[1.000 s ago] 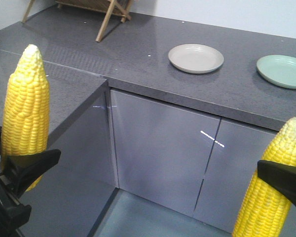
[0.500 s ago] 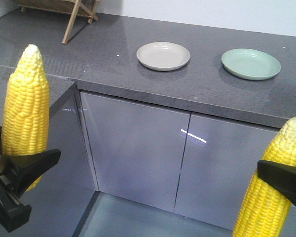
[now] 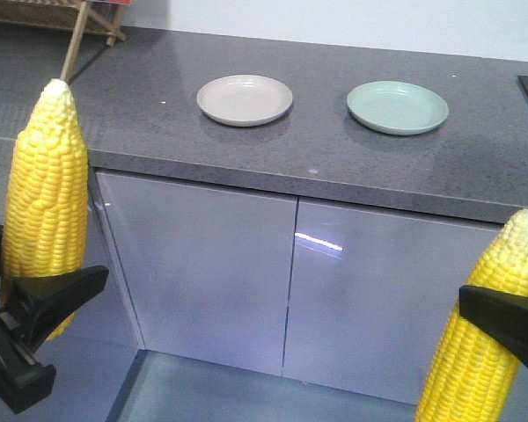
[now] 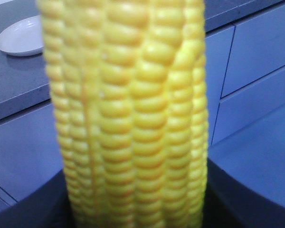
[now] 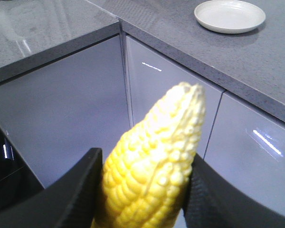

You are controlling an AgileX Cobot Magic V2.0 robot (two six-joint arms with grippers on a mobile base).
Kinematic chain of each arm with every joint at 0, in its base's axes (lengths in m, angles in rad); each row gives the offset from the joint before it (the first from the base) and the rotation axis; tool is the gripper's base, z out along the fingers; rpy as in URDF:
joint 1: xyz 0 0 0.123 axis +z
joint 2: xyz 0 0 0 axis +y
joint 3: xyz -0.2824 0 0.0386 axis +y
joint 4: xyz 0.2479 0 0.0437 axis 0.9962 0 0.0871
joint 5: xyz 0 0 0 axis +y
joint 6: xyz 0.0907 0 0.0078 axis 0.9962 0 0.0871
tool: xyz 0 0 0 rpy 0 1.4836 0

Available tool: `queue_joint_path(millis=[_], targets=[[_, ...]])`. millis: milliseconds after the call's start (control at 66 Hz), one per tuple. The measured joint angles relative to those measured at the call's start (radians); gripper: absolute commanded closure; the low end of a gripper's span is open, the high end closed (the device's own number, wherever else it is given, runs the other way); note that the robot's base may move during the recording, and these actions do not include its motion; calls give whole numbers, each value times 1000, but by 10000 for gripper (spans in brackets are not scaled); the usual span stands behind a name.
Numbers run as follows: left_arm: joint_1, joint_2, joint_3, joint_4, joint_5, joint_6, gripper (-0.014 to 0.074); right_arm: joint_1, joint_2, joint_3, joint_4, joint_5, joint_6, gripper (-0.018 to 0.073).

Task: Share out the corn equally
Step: 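Turn and drive the base toward the counter with two empty plates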

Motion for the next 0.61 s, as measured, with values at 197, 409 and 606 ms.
queue_joint_path(millis=[197,409,606], targets=[[0,0,0,0,0,0,228,0,0,0,0,0,0,326],[0,0,0,0,0,0,228,0,0,0,0,0,0,326],[0,0,0,0,0,0,228,0,0,0,0,0,0,326]])
